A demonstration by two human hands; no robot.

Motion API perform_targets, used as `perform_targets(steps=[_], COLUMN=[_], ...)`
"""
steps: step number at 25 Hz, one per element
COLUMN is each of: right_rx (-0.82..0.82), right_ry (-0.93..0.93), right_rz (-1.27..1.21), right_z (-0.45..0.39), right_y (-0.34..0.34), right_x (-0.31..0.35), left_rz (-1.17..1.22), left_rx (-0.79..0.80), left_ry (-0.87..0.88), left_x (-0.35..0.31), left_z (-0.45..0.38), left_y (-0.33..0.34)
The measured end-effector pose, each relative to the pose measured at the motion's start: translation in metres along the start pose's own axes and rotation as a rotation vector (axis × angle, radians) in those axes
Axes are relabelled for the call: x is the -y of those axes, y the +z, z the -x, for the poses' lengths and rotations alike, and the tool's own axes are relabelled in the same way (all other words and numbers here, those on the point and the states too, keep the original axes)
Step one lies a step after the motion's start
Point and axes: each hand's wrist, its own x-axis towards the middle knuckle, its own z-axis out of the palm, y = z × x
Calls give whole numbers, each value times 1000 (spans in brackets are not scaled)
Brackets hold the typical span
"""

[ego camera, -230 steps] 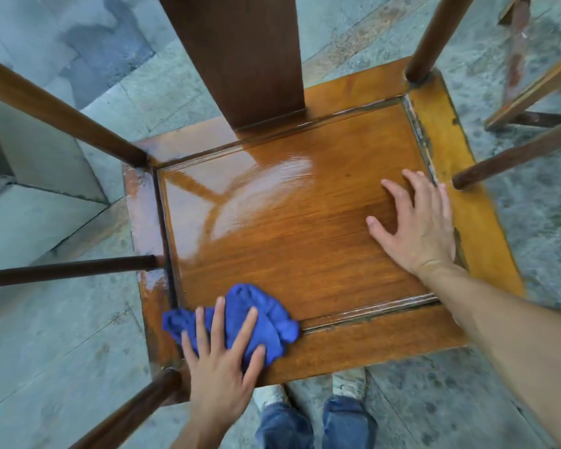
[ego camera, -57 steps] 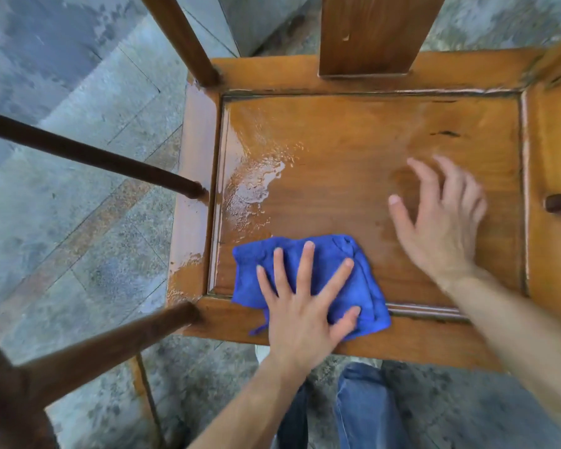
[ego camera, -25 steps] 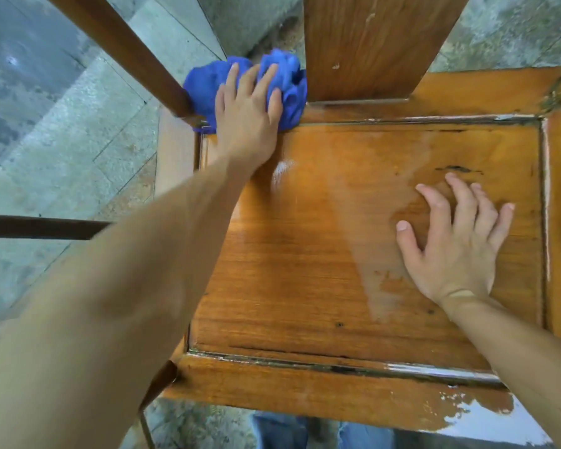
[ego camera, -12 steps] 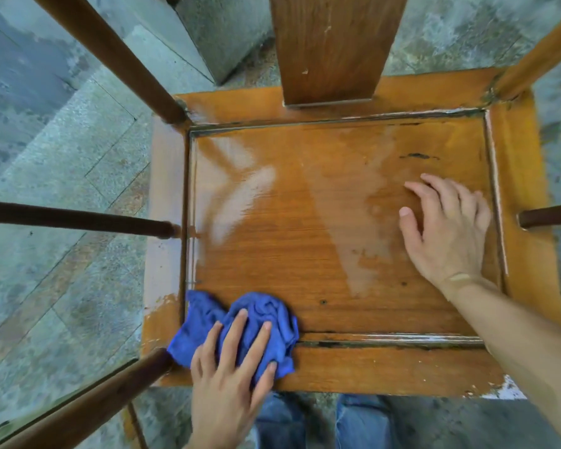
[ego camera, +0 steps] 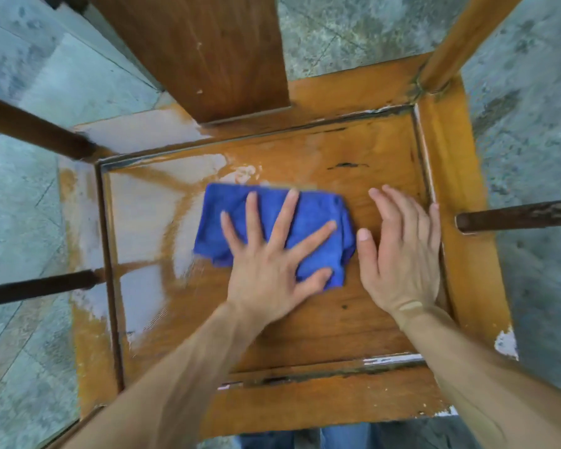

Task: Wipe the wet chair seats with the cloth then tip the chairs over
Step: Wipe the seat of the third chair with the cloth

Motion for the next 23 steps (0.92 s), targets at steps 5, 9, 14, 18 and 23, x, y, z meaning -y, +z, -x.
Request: perform_targets(steps=[5, 9, 14, 18, 23], right_rx=[41, 73, 55, 2, 100], right_ry=[22, 25, 26, 22, 11], right_rz=[28, 75, 73, 14, 11], right_z=[-5, -9, -9, -10, -5], right_y=[-1, -2, -1, -2, -3], right_x=[-1, -4, -5, -12, -11], left_rz=[-30, 5, 95, 182, 134], left_rx=[-45, 21, 118, -62, 38], left_ry=[-26, -6, 7, 154, -70], left_x=[-34, -41, -37, -17, 49], left_z=[-180, -247, -256, -134, 101], left_y=[-16, -31, -48, -14, 8])
